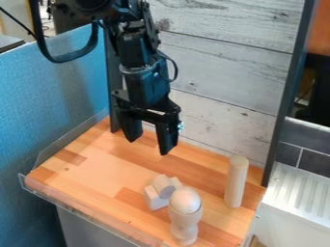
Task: Take the cilinder from the arch and put it in the middle of the table
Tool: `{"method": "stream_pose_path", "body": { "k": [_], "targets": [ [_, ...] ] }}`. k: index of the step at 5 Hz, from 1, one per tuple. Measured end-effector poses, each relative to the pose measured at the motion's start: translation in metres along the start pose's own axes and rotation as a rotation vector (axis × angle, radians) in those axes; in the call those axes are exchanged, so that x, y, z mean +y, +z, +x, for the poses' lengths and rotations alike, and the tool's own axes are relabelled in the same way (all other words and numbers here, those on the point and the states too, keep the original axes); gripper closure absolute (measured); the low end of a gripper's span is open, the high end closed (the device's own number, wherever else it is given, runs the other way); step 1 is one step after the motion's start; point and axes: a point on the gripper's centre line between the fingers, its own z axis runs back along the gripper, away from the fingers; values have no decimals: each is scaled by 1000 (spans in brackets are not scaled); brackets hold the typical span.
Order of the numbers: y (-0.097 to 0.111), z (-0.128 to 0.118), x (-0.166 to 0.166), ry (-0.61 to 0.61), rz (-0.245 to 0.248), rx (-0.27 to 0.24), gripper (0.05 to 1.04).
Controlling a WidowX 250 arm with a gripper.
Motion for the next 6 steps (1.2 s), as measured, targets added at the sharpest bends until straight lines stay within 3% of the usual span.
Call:
{"method": "stream_pose_path", "body": {
  "k": [1, 3, 5, 6],
  "targets": [
    [-8, -3, 0, 13, -11, 27, 82],
    [-19, -1, 19, 273, 18, 61, 82],
    [-44, -1, 30, 578, 76, 17, 82],
    [-61, 6, 26, 682, 107, -62, 82]
  ]
}}
